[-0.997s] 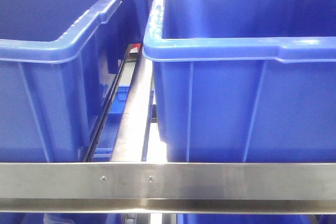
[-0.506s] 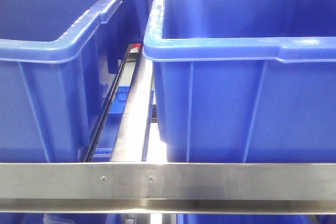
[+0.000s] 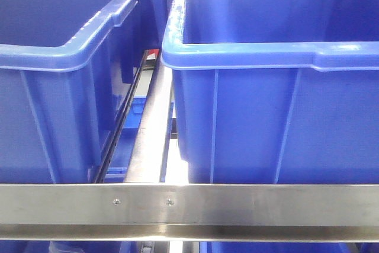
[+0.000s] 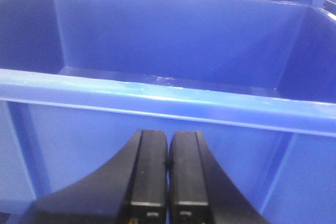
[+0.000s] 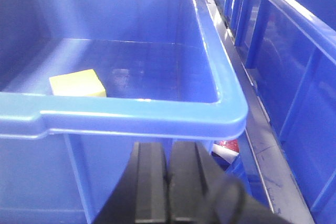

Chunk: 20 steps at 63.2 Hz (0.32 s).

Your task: Place yellow foam block on left shelf second layer

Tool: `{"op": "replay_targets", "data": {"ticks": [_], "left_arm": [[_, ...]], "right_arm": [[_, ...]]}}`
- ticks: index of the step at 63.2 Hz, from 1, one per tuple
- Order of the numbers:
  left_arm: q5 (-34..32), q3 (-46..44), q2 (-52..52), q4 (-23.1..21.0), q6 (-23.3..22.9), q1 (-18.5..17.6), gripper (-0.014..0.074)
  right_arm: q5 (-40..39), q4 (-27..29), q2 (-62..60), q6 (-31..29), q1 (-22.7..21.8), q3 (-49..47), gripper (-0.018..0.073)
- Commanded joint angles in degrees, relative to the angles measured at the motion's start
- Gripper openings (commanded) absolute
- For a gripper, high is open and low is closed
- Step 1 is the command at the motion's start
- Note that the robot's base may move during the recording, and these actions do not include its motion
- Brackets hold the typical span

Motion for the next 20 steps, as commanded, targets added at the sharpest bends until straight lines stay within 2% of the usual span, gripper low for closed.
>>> {"op": "replay_targets", "data": {"ticks": [1,20], "left_arm": [[-5.03,1.48,0.28,-0.13,-0.22,-0.38,0.0136],[-5.03,1.48,0.28,-0.13,-0.22,-0.38,0.0136]], "right_arm": [[-5.42,0.13,-1.00,-0.34,-0.29,-1.28,0.0058],[-5.42,0.13,-1.00,-0.34,-0.29,-1.28,0.0058]]}}
